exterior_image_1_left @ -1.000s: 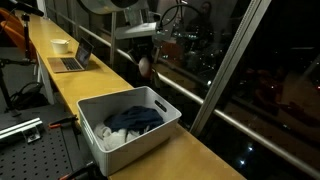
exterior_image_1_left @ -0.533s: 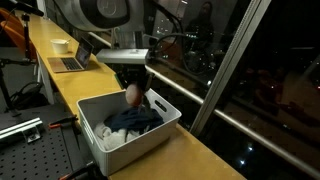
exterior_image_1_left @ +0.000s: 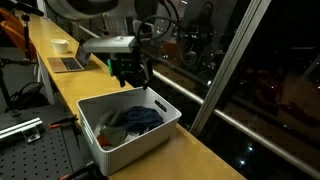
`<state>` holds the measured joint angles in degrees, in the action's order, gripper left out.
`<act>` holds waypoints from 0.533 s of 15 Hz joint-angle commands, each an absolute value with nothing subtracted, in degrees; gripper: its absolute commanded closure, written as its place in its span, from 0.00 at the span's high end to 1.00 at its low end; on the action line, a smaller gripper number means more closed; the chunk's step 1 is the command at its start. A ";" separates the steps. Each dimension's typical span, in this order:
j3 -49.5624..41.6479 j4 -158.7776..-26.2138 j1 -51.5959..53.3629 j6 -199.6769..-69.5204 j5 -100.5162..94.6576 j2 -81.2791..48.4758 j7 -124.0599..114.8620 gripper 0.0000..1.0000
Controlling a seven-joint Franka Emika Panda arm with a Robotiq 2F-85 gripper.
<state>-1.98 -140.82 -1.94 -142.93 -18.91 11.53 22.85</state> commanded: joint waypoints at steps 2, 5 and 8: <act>0.51 -145.22 -2.78 -137.52 -22.93 29.29 13.35 1.00; -0.23 -143.04 -1.74 -136.35 -21.95 28.25 14.14 1.00; 0.15 -144.36 -1.70 -134.70 -22.00 32.72 13.44 1.00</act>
<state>0.33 -144.49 -1.94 -134.88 -21.90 32.74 13.51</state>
